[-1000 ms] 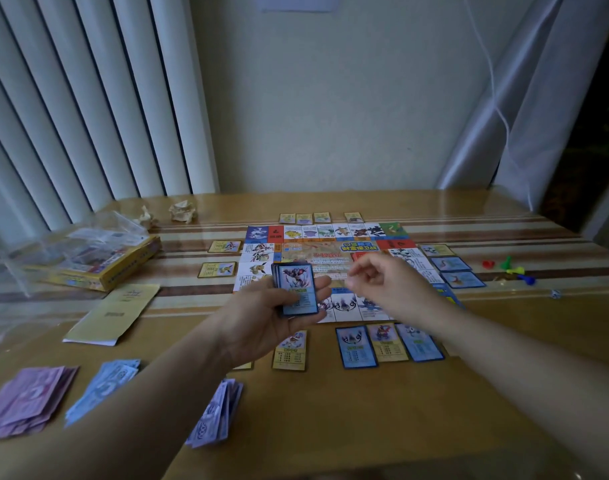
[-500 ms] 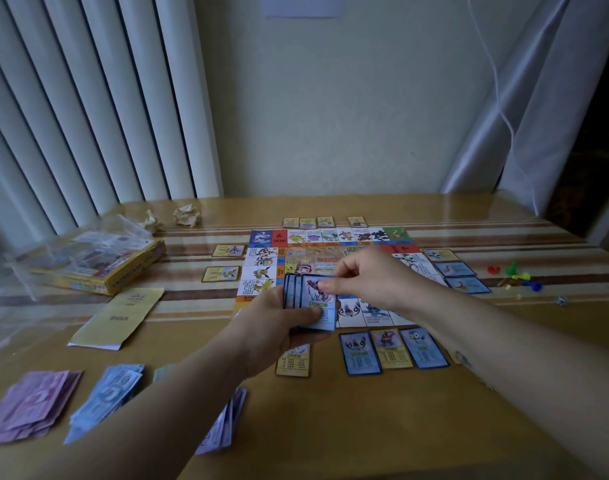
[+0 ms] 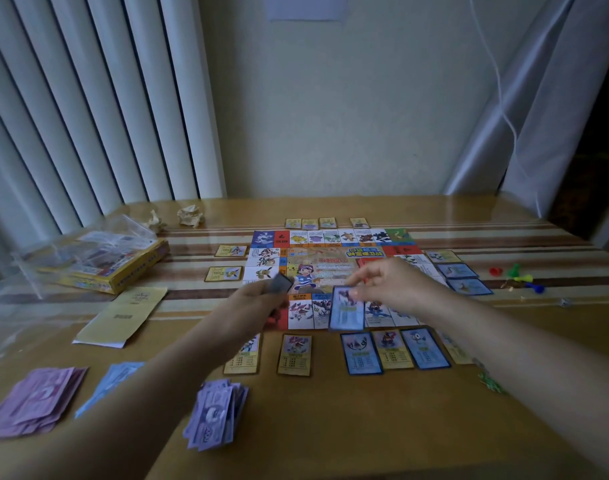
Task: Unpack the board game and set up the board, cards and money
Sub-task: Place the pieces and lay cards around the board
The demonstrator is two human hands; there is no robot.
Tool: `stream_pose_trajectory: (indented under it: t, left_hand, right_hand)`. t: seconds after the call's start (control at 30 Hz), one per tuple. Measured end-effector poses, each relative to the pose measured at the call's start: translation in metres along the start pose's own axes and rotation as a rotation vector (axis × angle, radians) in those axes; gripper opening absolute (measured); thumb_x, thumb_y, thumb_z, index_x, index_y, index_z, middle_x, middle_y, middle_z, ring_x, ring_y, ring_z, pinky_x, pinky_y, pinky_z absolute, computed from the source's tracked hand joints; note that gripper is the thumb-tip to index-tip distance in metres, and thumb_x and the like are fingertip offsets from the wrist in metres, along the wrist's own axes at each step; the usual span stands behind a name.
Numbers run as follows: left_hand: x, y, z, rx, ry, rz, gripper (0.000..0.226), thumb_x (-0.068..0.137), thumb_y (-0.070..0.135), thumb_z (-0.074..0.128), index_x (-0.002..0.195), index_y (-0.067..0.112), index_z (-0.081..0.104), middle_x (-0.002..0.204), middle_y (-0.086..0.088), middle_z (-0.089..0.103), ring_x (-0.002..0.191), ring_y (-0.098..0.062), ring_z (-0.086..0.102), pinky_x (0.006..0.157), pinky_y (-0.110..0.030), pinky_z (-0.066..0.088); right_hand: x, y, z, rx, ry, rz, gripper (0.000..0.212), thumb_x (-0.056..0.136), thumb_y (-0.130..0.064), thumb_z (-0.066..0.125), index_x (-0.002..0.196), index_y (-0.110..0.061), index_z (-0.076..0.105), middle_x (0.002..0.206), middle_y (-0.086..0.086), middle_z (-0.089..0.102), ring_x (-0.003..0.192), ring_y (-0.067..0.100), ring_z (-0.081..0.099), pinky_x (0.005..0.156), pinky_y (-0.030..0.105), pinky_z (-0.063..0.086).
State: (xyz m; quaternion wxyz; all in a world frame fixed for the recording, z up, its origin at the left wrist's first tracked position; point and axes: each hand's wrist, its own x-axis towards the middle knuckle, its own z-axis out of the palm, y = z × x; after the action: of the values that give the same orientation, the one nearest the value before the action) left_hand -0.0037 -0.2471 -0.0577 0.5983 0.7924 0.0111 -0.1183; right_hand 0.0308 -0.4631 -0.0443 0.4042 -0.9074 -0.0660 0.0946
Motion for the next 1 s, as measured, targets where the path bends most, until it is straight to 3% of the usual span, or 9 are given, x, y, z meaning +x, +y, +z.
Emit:
stream_pose_trajectory:
  t: [0.07,0.13,0.27,0.37,0.43,0.67,0.83,1.0]
  left_hand:
    - [-0.006,-0.001,0.002,0.371,-0.086,0.033,0.025,0.101,0.027,0.039,0.117,0.015,0.054,0.103,-0.012,0.061,0.084,-0.018,0.055,0.083,-0.035,0.051]
    - [-0.012,-0.002,0.010,0.693,-0.164,0.115,0.027,0.102,0.027,0.036,0.125,0.024,0.050,0.114,-0.002,0.058,0.086,-0.012,0.057,0.073,-0.023,0.048]
    - [-0.019,-0.021,0.021,1.162,-0.233,0.337,0.036,0.101,0.024,0.036,0.136,0.028,0.045,0.138,0.007,0.043,0.127,-0.013,0.040,0.106,-0.032,0.033]
    - [-0.021,-0.031,0.021,1.233,-0.388,0.274,0.047,0.102,0.022,0.034,0.147,0.031,0.026,0.157,0.011,0.018,0.143,-0.012,0.020,0.118,-0.040,0.016]
    - [-0.024,-0.029,0.020,1.258,-0.447,0.209,0.053,0.102,0.019,0.032,0.151,0.028,0.016,0.159,0.010,0.008,0.145,-0.013,0.016,0.119,-0.043,0.014]
    - [-0.031,-0.021,0.023,1.293,-0.454,0.136,0.053,0.102,0.018,0.032,0.152,0.023,0.014,0.158,0.006,0.012,0.142,-0.019,0.024,0.116,-0.044,0.022]
    - [-0.032,-0.021,0.021,1.311,-0.428,0.111,0.053,0.103,0.019,0.031,0.152,0.024,0.011,0.160,0.006,0.007,0.144,-0.020,0.018,0.117,-0.043,0.017]
    - [-0.031,-0.022,0.021,1.303,-0.422,0.110,0.053,0.103,0.020,0.031,0.152,0.023,0.012,0.159,0.006,0.008,0.144,-0.019,0.019,0.117,-0.042,0.018]
  right_hand:
    - [-0.005,0.003,0.011,-0.085,-0.088,0.012,0.010,0.084,-0.023,0.071,0.093,-0.022,0.068,0.109,-0.004,0.066,0.105,0.017,0.061,0.093,0.034,0.045]
    - [-0.008,0.003,0.022,-0.112,-0.126,0.015,0.013,0.083,-0.023,0.072,0.095,-0.019,0.068,0.092,-0.006,0.066,0.096,0.016,0.064,0.089,0.035,0.050]
    - [-0.007,0.005,0.036,-0.141,-0.131,-0.014,0.012,0.083,-0.022,0.072,0.092,-0.017,0.067,0.080,-0.010,0.061,0.079,0.008,0.063,0.073,0.024,0.051]
    - [-0.007,0.009,0.044,-0.129,-0.091,-0.030,0.012,0.081,-0.023,0.074,0.084,-0.020,0.063,0.082,0.001,0.067,0.082,0.017,0.066,0.075,0.031,0.053]
    - [-0.006,0.012,0.049,-0.122,-0.051,-0.045,0.014,0.080,-0.024,0.075,0.080,-0.021,0.061,0.083,0.005,0.068,0.083,0.020,0.066,0.077,0.035,0.054]
    - [-0.003,0.019,0.063,-0.234,0.070,-0.085,0.018,0.081,-0.034,0.073,0.077,-0.030,0.056,0.071,-0.010,0.058,0.069,0.007,0.056,0.064,0.026,0.044]
    - [-0.003,0.019,0.067,-0.315,0.115,-0.093,0.023,0.080,-0.043,0.071,0.073,-0.034,0.052,0.075,-0.010,0.060,0.076,0.010,0.058,0.089,0.041,0.044]
    - [-0.002,0.020,0.070,-0.317,0.136,-0.082,0.024,0.079,-0.045,0.071,0.072,-0.033,0.051,0.074,-0.010,0.060,0.077,0.010,0.059,0.094,0.046,0.043]
